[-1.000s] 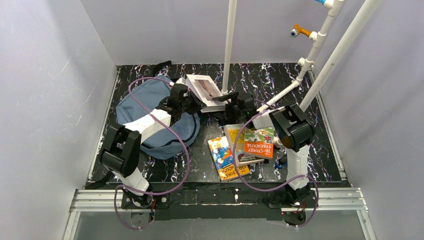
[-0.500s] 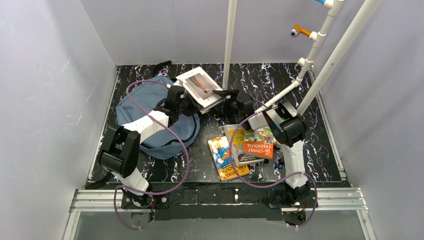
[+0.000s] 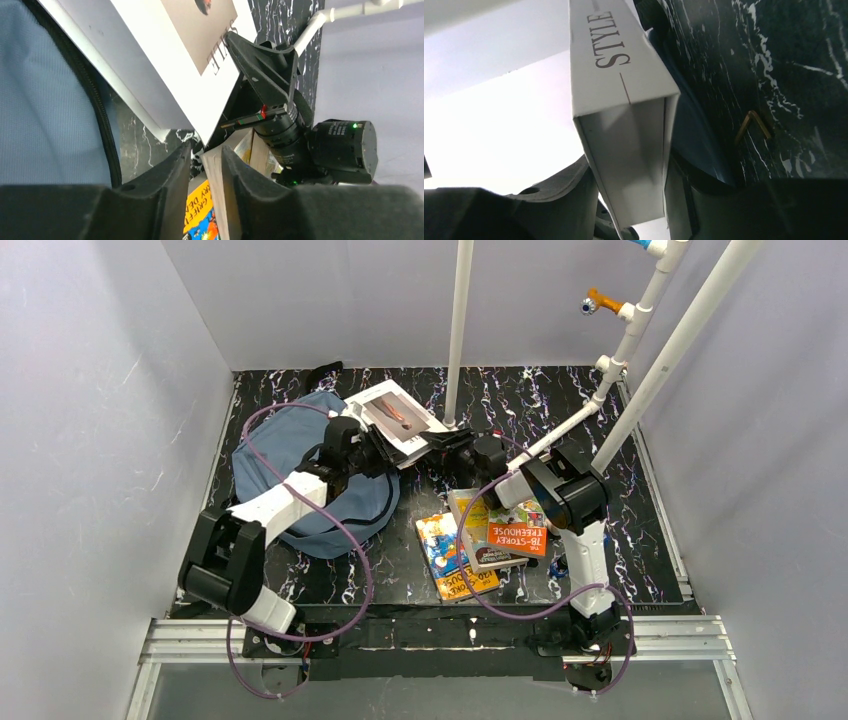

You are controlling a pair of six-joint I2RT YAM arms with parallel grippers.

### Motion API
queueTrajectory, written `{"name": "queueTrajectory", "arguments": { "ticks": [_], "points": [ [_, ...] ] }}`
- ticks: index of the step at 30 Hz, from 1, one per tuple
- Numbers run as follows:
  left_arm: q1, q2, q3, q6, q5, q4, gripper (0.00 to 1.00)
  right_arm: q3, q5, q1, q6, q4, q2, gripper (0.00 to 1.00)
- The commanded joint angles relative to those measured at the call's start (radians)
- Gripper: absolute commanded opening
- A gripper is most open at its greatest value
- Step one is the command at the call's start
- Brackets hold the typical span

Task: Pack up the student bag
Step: Pick up the book from the center of the board.

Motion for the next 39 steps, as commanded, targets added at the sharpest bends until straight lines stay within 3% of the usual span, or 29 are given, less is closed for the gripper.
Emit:
{"name": "queueTrajectory", "arguments": {
  "ticks": [1, 4, 8, 9, 12, 14, 18, 21, 30, 33, 39],
  "points": [
    [0.019, -0.146, -0.041, 0.036, 0.088, -0.088, 0.41, -0.017, -0.043, 0.016, -0.033, 0.078, -0.060, 0.24],
    [0.031, -0.279, -0.038, 0.054, 0.069, -0.229, 0.59, -0.016, -0.062, 0.017, -0.061, 0.040, -0.115, 0.23],
    [0.045, -0.458, 0.030, 0.079, -0.018, -0.469, 0.95, -0.018, -0.093, 0.020, -0.078, 0.004, -0.163, 0.19],
    [0.050, -0.492, 0.050, 0.060, -0.060, -0.542, 0.98, -0.019, -0.105, 0.022, -0.066, 0.018, -0.167, 0.17],
    [0.099, -0.586, 0.062, -0.122, -0.155, -0.740, 0.98, -0.021, -0.147, 0.036, -0.012, 0.070, -0.173, 0.10],
    [0.136, -0.644, 0.016, -0.255, -0.135, -0.757, 0.98, -0.033, -0.153, 0.058, 0.042, 0.124, -0.181, 0.09],
    [0.159, -0.777, -0.158, -0.420, -0.135, -0.485, 0.98, -0.036, -0.159, 0.101, 0.132, 0.193, -0.198, 0.09],
    [0.160, -0.809, -0.251, -0.458, -0.170, -0.255, 0.98, -0.058, -0.146, 0.131, 0.165, 0.200, -0.232, 0.09],
    [0.162, -0.739, -0.270, -0.439, -0.136, -0.126, 0.98, -0.084, -0.128, 0.197, 0.160, 0.150, -0.310, 0.09],
    [0.160, -0.729, -0.261, -0.423, -0.100, -0.119, 0.90, -0.085, -0.140, 0.219, 0.145, 0.152, -0.314, 0.09],
    [0.160, -0.797, -0.290, -0.384, -0.103, -0.122, 0.59, -0.127, -0.153, 0.233, 0.023, 0.067, -0.379, 0.18]
  ]
}}
